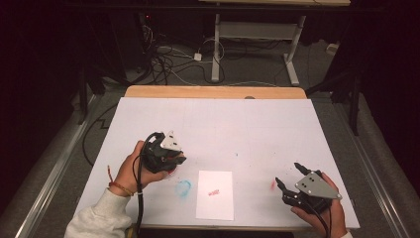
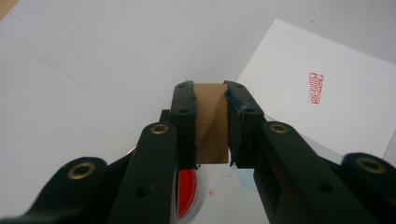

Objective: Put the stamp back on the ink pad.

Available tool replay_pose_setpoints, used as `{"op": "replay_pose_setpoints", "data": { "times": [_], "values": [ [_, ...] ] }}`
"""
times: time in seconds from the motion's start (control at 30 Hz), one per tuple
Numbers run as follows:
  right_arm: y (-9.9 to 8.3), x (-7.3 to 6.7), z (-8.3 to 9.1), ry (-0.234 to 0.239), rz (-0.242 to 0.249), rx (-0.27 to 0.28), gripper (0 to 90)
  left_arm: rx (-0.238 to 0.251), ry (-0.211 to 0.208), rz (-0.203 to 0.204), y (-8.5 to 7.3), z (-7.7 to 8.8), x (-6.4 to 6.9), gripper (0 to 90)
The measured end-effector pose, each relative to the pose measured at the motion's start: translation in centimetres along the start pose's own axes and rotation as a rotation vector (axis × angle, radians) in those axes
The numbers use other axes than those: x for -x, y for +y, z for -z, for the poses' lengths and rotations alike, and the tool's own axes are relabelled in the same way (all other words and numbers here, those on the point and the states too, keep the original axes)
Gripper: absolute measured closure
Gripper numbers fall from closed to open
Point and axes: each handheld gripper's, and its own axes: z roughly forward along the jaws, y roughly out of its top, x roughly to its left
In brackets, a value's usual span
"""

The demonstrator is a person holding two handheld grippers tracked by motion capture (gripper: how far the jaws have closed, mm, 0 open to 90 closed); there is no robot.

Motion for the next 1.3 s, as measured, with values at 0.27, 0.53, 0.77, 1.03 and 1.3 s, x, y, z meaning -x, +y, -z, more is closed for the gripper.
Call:
{"op": "replay_pose_setpoints", "data": {
  "times": [0.27,0.53,0.77,1.03,1.3],
  "values": [
    [0.1,-0.2,0.0,0.006,0.004,0.002,29.5,-0.037,-0.009,0.032,-1.0,0.0,-1.2,73.7],
    [0.0,-0.2,0.0,0.01,0.012,-0.009,29.5,-0.111,-0.049,0.083,-2.3,-1.6,-2.9,73.6],
    [0.0,-0.2,-0.1,0.017,0.016,-0.013,29.5,-0.156,-0.052,0.138,-3.5,-2.9,-4.2,73.6],
    [0.0,-0.3,-0.1,0.018,0.02,-0.017,29.5,-0.216,-0.041,0.153,-4.1,-4.6,-4.6,73.5],
    [0.0,-0.3,-0.2,0.021,0.024,-0.025,29.5,-0.236,-0.039,0.151,-4.1,-5.5,-4.6,73.5]
  ]
}}
